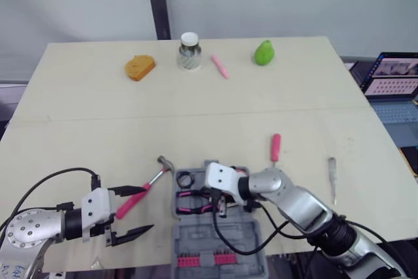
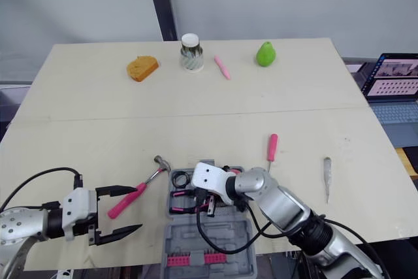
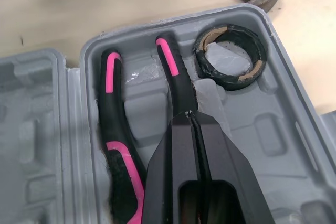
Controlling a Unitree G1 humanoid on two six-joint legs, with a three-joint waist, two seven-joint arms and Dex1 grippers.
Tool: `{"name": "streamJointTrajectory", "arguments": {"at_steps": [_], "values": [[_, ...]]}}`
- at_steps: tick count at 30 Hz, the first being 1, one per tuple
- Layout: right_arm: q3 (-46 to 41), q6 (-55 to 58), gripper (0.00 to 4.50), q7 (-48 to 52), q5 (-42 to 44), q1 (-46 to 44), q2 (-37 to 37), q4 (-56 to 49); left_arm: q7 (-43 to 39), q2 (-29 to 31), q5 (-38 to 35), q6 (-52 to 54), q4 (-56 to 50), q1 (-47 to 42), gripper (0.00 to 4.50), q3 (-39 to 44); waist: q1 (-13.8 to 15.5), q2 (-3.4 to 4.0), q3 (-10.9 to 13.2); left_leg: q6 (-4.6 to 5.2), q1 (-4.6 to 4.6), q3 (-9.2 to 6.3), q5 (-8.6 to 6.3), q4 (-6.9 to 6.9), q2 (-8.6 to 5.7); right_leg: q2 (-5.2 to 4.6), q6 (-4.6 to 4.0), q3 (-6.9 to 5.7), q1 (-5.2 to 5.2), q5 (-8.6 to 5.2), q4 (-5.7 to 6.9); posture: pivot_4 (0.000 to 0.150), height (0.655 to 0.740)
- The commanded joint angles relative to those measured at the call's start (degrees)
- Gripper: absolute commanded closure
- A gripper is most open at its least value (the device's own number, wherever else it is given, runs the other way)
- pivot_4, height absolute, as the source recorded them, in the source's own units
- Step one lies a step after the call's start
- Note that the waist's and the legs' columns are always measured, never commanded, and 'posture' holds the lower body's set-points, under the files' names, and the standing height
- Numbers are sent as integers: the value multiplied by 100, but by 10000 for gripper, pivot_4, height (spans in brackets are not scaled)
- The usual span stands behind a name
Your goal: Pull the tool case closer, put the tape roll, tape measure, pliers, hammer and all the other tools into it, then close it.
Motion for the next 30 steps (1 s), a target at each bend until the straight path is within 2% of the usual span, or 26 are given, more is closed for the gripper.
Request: {"name": "streamJointTrajectory", "arguments": {"at_steps": [1,22,30], "values": [[142,-87,44508,114,-174,72,-72,103,35,-29,-8,-92,6,-22,0,11,0,0,0,0,0,0,0,0,0,0,0,0,0,0,0,1500,7400],[853,-239,44508,462,-1177,26,-308,504,169,-62,50,-95,63,-202,0,-178,6,3,-55,0,11,0,0,-1,0,0,0,0,10,0,0,1500,7400],[885,-42,44508,497,-1244,60,-178,753,200,-44,52,-106,100,-248,0,-229,15,8,-144,0,15,-2,-2,-4,0,0,0,-1,14,0,-2,1500,7400]]}}
